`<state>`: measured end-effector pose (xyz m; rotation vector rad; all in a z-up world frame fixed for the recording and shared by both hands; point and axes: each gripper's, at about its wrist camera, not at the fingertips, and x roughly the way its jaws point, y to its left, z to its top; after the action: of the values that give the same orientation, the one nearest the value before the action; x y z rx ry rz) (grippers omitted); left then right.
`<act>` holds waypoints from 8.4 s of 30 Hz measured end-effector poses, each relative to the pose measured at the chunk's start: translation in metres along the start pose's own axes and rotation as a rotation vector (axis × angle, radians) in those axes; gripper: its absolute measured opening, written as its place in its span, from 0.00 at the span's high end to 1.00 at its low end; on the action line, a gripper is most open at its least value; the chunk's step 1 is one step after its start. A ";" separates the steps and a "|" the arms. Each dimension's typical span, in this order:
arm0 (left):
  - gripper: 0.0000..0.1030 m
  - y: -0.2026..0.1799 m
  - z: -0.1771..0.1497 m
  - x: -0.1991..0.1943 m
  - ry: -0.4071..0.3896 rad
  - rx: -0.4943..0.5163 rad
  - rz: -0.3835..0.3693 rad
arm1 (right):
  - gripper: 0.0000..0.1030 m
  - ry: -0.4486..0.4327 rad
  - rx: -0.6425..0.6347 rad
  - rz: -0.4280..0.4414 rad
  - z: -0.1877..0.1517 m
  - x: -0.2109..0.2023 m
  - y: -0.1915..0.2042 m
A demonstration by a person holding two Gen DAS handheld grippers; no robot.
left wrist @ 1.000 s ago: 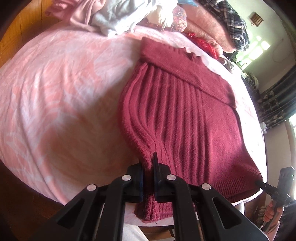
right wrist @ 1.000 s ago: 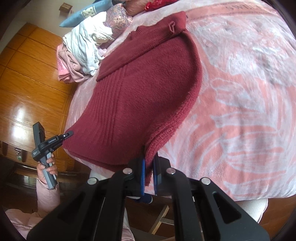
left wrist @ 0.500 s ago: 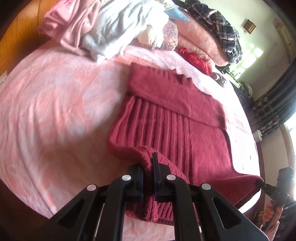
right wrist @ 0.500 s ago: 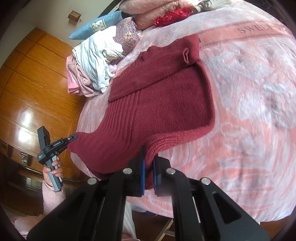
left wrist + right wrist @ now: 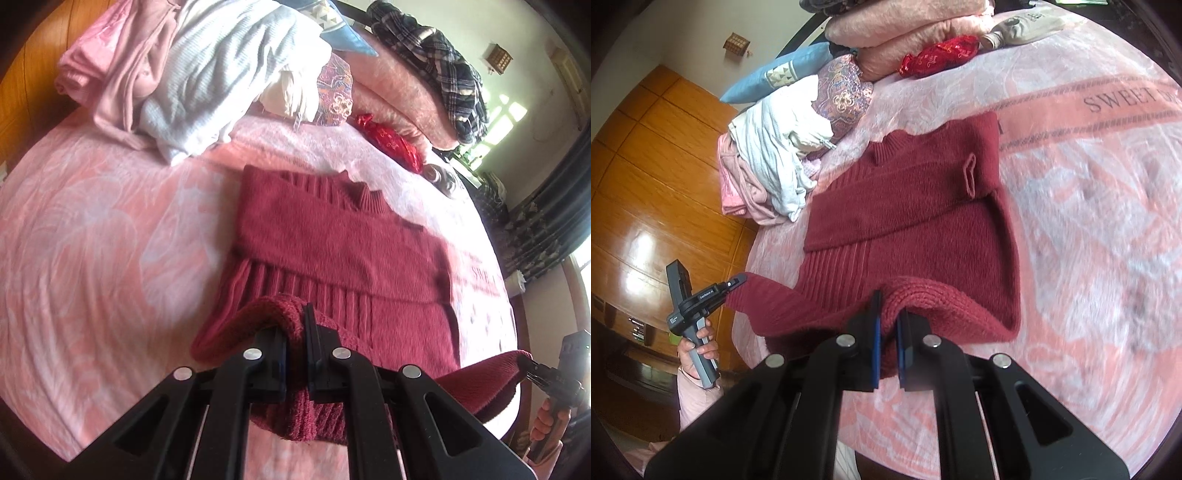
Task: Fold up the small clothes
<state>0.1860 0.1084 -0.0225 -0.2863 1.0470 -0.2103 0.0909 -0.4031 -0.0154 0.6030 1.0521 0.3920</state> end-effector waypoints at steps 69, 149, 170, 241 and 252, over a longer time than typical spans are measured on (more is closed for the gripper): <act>0.89 0.045 0.179 0.235 0.135 -0.242 0.053 | 0.93 0.146 0.383 -0.123 0.223 0.202 -0.132; 0.87 0.022 0.031 0.163 0.153 0.098 0.258 | 0.90 0.270 -0.098 -0.302 0.047 0.143 -0.086; 0.86 0.034 0.018 0.161 0.196 0.113 0.227 | 0.91 0.244 -0.049 -0.341 0.039 0.141 -0.101; 0.35 0.002 0.017 0.182 0.187 0.226 0.223 | 0.78 0.266 -0.055 -0.418 0.047 0.168 -0.088; 0.33 0.004 0.017 0.186 0.190 0.215 0.218 | 0.79 0.269 -0.047 -0.453 0.047 0.174 -0.088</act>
<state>0.2912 0.0575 -0.1677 0.0437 1.2237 -0.1539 0.2126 -0.3850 -0.1739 0.2591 1.3938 0.0996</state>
